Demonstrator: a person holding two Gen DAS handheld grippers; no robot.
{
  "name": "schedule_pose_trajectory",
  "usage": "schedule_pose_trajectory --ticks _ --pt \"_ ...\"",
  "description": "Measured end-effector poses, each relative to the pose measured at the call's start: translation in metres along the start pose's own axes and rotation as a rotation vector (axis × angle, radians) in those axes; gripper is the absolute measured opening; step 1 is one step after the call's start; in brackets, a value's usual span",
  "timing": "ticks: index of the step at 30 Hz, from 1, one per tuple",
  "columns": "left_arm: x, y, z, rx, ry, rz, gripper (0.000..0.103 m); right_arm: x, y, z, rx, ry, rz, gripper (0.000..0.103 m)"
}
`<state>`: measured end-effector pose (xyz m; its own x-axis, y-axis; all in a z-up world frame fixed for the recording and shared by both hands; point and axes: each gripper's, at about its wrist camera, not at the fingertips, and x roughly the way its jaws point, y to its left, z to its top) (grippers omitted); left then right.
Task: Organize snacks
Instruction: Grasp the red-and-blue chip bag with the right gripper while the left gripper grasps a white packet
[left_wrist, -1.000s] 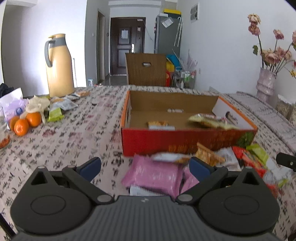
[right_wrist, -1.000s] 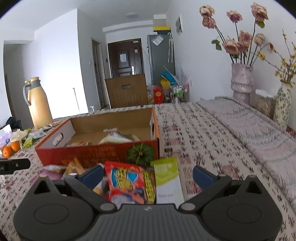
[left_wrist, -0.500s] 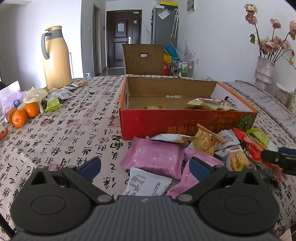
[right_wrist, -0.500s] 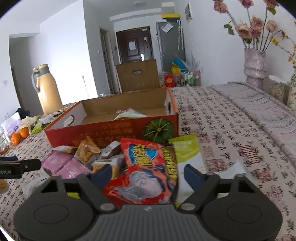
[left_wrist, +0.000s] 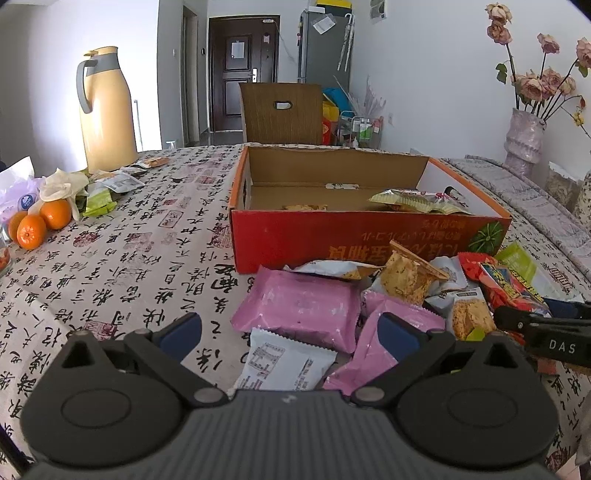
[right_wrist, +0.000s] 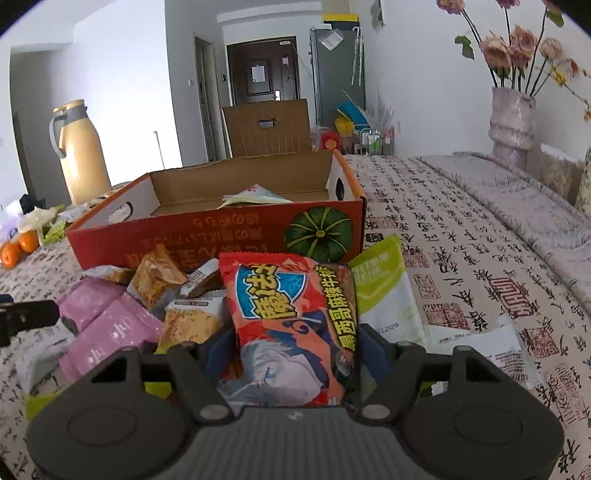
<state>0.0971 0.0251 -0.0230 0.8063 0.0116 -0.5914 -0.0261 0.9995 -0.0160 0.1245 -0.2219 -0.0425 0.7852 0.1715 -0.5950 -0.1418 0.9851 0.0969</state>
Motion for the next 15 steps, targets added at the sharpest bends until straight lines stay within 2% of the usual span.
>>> schedule_pose_trajectory --ticks 1,6,15 --pt "0.0 0.0 0.0 0.0 0.0 0.001 0.103 0.0 -0.001 -0.001 0.004 0.005 0.012 0.06" --pt "-0.002 0.001 0.0 -0.003 -0.002 0.004 0.103 -0.007 0.004 -0.004 -0.025 -0.036 -0.003 0.051" --pt "0.0 0.007 -0.001 -0.025 0.021 0.017 0.103 -0.03 -0.004 -0.002 0.01 -0.118 -0.003 0.049"
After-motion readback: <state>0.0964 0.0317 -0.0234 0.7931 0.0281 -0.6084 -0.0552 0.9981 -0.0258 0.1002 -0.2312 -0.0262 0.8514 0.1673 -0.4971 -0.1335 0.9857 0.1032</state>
